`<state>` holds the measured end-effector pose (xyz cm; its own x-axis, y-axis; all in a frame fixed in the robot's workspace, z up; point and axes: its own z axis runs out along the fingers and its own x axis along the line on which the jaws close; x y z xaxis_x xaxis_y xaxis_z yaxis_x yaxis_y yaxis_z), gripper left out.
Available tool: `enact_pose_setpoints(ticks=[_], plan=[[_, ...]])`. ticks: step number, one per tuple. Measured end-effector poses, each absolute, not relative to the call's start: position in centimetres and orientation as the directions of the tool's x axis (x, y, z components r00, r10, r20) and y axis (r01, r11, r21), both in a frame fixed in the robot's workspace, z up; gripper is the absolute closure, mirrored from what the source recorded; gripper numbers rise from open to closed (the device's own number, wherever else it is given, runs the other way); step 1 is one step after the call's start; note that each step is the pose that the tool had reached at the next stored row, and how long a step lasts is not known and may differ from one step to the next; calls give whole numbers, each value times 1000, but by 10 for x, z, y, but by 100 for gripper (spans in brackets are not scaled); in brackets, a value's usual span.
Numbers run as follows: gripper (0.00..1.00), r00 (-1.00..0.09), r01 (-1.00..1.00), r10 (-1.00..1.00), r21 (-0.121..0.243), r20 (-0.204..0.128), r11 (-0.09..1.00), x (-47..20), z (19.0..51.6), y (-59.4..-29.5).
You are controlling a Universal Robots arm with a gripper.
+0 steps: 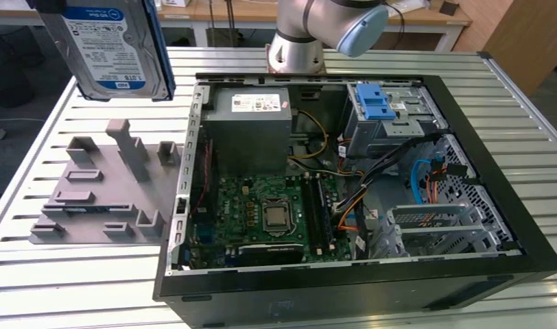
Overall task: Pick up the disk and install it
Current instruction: 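Pick up the disk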
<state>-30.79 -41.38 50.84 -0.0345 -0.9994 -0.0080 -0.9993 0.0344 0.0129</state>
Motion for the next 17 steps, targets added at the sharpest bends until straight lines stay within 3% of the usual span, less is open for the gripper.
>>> enact_pose_setpoints(ticks=[17], plan=[[64, -34, -999, -999, 16, -8, 34, -271, 508, -419]])
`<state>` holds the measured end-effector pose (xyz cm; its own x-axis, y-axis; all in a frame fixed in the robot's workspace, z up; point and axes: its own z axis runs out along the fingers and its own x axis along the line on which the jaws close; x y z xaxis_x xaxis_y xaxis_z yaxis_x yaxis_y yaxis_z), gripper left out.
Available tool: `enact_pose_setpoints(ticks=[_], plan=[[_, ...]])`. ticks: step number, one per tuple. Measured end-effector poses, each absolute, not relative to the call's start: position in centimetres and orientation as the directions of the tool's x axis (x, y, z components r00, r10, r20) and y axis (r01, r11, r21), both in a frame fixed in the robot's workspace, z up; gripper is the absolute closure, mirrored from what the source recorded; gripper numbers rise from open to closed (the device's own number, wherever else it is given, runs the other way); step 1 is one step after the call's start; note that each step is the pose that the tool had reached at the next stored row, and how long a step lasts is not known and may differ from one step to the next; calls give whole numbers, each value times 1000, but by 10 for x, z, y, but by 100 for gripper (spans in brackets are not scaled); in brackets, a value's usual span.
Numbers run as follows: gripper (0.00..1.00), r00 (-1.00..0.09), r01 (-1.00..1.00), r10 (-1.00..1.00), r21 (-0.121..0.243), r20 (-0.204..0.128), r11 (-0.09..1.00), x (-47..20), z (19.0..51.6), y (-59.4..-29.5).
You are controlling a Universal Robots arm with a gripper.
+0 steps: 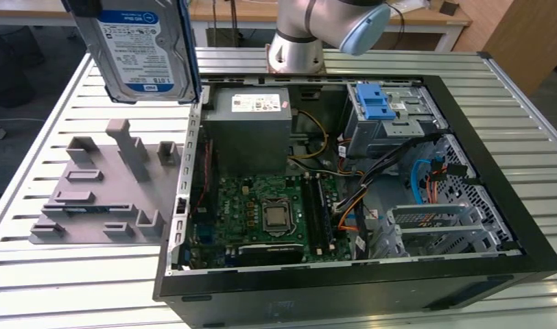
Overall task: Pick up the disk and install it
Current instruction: 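Pick up the disk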
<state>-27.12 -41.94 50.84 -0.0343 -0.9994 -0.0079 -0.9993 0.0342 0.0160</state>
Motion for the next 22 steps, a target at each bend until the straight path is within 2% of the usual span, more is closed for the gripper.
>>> enact_pose_setpoints(ticks=[22], plan=[[64, -34, -999, -999, 20, -8, 34, -222, 508, -427]])
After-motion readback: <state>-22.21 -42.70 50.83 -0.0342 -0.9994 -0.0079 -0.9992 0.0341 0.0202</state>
